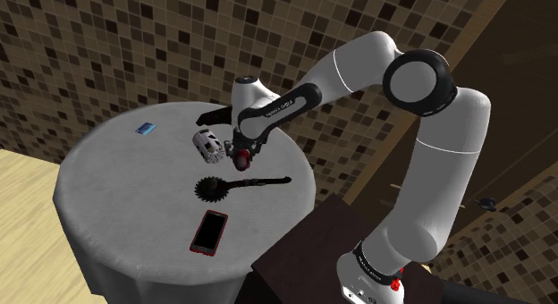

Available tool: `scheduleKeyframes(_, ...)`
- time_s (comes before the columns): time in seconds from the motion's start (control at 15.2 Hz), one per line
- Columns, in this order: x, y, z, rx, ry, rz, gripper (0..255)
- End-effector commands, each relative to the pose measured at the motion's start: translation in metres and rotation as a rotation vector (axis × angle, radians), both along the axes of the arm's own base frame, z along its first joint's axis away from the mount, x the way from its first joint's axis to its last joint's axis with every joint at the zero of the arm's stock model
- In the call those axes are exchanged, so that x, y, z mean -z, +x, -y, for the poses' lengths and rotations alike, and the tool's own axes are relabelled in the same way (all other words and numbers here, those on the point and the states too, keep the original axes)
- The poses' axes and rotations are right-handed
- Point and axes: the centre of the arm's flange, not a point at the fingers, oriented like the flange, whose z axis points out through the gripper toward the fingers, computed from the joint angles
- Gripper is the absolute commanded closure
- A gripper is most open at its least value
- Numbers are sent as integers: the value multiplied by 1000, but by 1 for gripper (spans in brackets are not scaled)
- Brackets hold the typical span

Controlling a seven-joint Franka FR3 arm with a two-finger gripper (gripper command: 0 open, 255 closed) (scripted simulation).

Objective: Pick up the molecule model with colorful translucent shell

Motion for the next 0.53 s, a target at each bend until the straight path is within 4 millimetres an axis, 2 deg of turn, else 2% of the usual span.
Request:
scheduleKeyframes(0.0, -11, -1, 0, 0, 0, 0, 255)
scheduleKeyframes(0.33, -38, -1, 0, 0, 0, 0, 255)
scheduleKeyframes(0.46, -38, -1, 0, 0, 0, 0, 255)
